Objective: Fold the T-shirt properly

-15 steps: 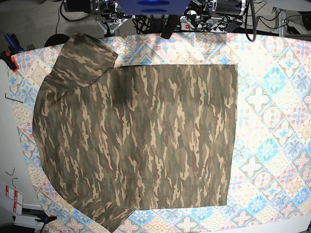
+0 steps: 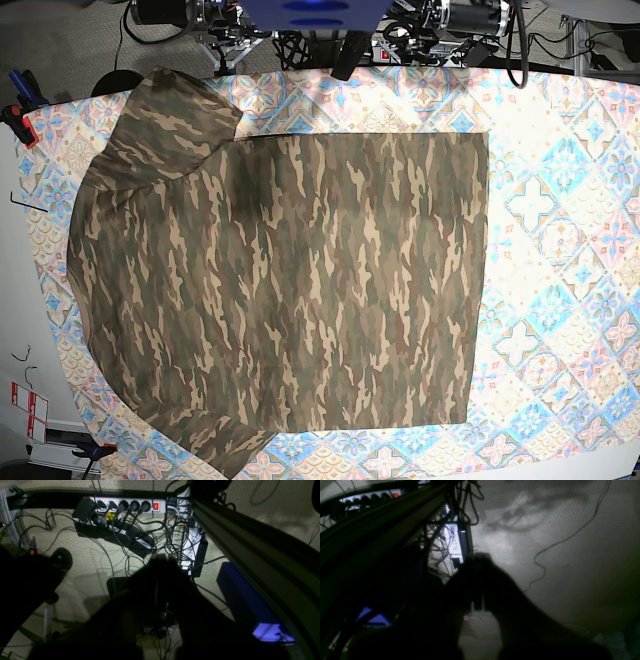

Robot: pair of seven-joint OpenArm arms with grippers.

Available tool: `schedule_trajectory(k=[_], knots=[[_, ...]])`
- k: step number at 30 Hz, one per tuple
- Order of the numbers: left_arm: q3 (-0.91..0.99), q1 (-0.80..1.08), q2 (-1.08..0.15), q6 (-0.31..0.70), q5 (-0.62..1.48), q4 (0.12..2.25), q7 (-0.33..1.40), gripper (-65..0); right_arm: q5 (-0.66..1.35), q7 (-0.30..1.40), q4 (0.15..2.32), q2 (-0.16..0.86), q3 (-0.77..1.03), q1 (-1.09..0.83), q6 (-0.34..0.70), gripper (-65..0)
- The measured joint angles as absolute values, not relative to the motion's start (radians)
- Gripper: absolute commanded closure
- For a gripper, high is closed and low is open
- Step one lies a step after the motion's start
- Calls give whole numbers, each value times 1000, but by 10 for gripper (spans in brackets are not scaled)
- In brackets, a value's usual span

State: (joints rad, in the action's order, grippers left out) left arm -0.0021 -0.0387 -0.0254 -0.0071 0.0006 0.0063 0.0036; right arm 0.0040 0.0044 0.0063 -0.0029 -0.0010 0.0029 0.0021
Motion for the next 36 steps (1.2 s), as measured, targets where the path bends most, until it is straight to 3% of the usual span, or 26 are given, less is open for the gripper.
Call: schedule_trajectory(k=[36], knots=[[-3,14,-25,-7,0,6,4,-1,1,4,6,25,-2,2,-1,0]])
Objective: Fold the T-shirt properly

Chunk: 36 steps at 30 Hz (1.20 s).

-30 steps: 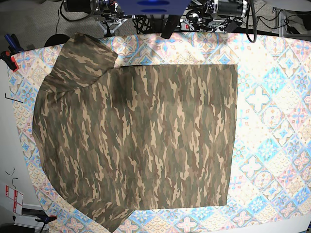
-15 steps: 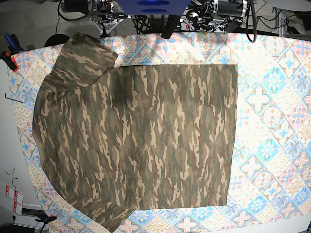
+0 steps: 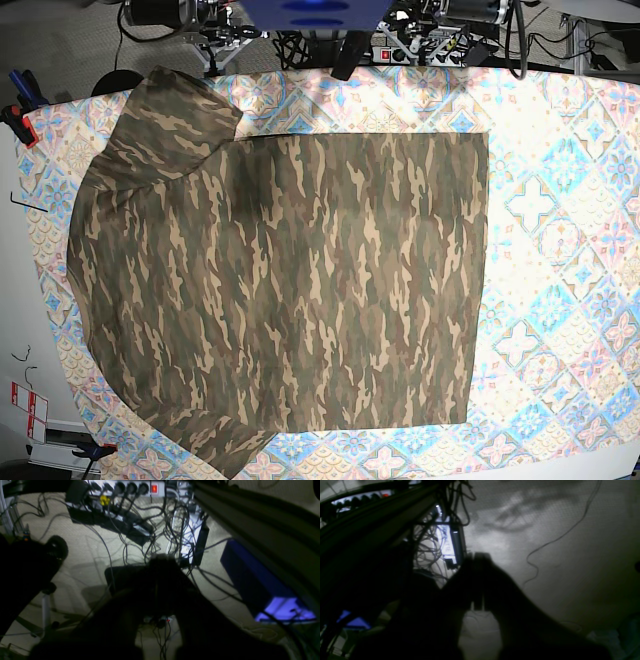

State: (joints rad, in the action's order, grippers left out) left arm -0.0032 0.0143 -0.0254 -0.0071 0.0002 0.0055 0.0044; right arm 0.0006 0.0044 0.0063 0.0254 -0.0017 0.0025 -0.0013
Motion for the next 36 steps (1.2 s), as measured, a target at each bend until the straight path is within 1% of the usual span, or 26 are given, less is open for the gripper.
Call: schedule_trajectory(k=[25,27,30,32,36], knots=[[-5,18,-25,-7,0,9,-4,0,1,1,6,35,0,-1,5,0],[-5,46,-34,-6,-17,26,-58,0,2,-36,16,49,1,-23,-4,0],[-5,138,-53,-4,-92,49,-277,0,6,-176,15,61,1,-100,-11,0],[-5,197,-58,-11,-132,43,-380,0,4,-248,5,58,1,-151,-9,0],[0,269,-85,-4,-134,33,-516,0,4,-350,0,42,74,-223,0,0]])
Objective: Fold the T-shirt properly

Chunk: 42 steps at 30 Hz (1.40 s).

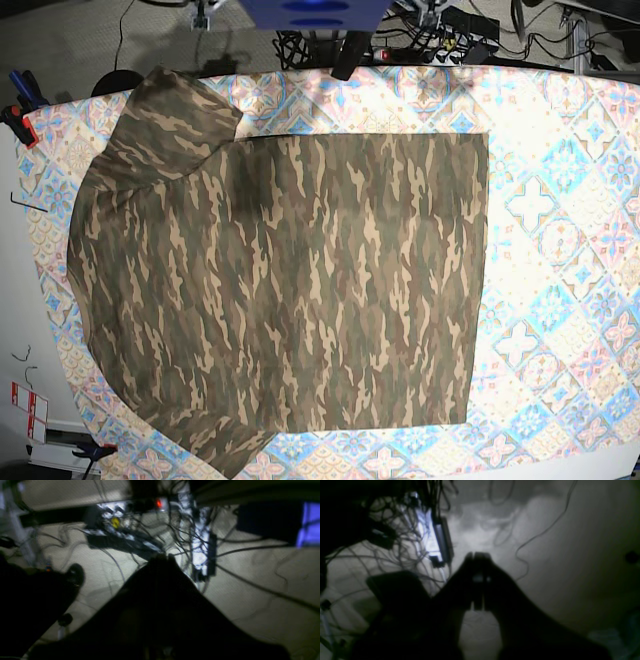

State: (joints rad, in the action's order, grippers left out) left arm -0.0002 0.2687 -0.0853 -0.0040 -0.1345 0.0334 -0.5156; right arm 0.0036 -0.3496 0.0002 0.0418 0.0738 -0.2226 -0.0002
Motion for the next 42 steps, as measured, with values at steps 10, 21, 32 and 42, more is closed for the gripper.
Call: schedule_trajectory(k=[10,21,32,42], knots=[[0,334,-86,-7,-135,42,-906,0,1,-687,11,47,110,-307,-4,0],[1,409,-86,-7,-135,63,-1224,0,0,-1164,9,47,110,-435,-5,0],[3,603,-128,-7,-92,510,-1223,0,-3,-1270,171,25,113,-552,-5,0],[2,790,-131,-7,-17,1067,-1174,0,-1,-1245,711,25,112,-813,-5,0]])
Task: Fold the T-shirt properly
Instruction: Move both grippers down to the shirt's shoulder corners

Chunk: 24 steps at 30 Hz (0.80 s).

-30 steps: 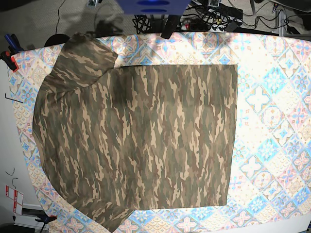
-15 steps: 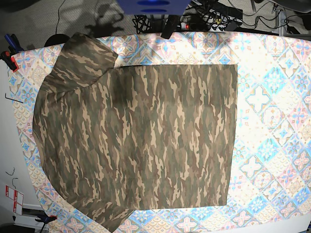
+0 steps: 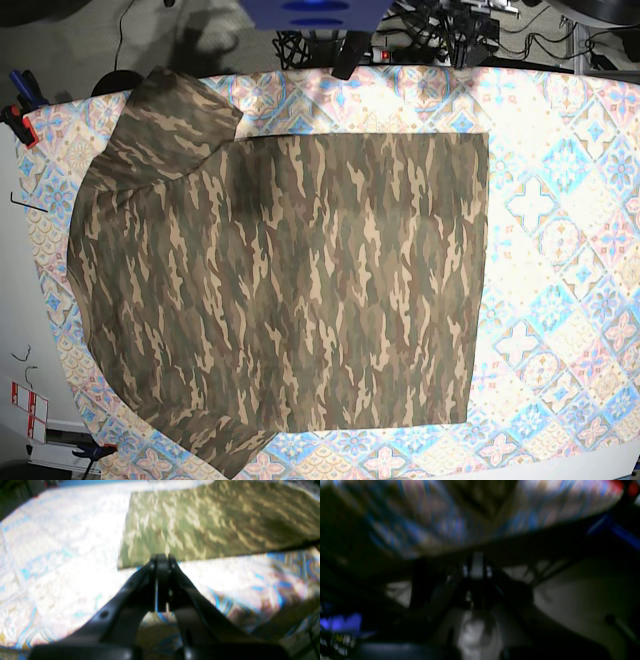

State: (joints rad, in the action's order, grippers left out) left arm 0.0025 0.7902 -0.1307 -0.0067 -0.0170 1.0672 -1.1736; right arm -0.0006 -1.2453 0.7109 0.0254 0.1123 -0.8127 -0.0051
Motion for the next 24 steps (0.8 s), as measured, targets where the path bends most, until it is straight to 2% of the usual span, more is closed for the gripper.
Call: schedule_trajectory(k=[12,18,20,24], knots=[[2,898,-131,-3,-6,1684,-559,0,-1,-725,1492,31,181,-1031,-5,0],[2,852,-131,0,-6,1942,-67,0,-8,-394,1715,31,220,-1032,-1,0],[2,813,-131,0,29,2003,86,-33,-12,-264,1774,31,240,-1027,2,0],[14,756,-145,0,131,2037,286,-135,-1,-67,1869,33,257,-932,-1,0]])
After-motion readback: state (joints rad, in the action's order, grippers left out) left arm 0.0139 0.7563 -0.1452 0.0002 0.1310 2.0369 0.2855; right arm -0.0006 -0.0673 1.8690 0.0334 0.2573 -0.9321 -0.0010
